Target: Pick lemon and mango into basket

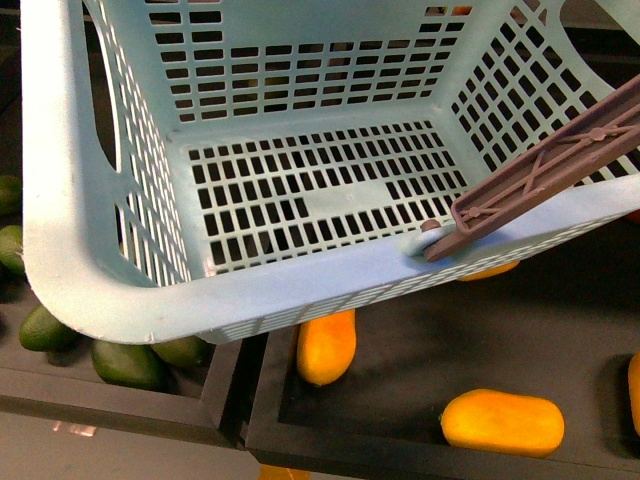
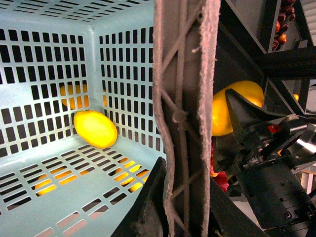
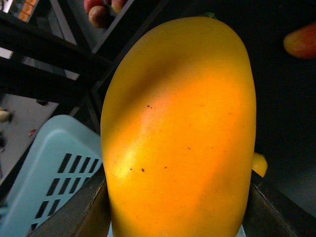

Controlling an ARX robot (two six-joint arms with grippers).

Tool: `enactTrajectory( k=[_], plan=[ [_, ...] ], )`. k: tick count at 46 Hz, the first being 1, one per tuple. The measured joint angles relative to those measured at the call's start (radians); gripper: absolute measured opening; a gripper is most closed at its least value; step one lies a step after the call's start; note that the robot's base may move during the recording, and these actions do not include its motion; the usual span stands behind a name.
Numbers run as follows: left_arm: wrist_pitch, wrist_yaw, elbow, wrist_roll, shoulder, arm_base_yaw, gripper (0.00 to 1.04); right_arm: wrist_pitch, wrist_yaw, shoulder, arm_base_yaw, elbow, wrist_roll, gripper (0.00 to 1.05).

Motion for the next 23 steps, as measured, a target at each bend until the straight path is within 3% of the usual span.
enactTrajectory(
  k=[23],
  plan=[
    [0.0, 0.0, 0.0, 0.0, 0.0, 0.0, 0.08, -0.061, 0.072, 0.104, 0.217, 0.155, 0.003, 0.59]
  ],
)
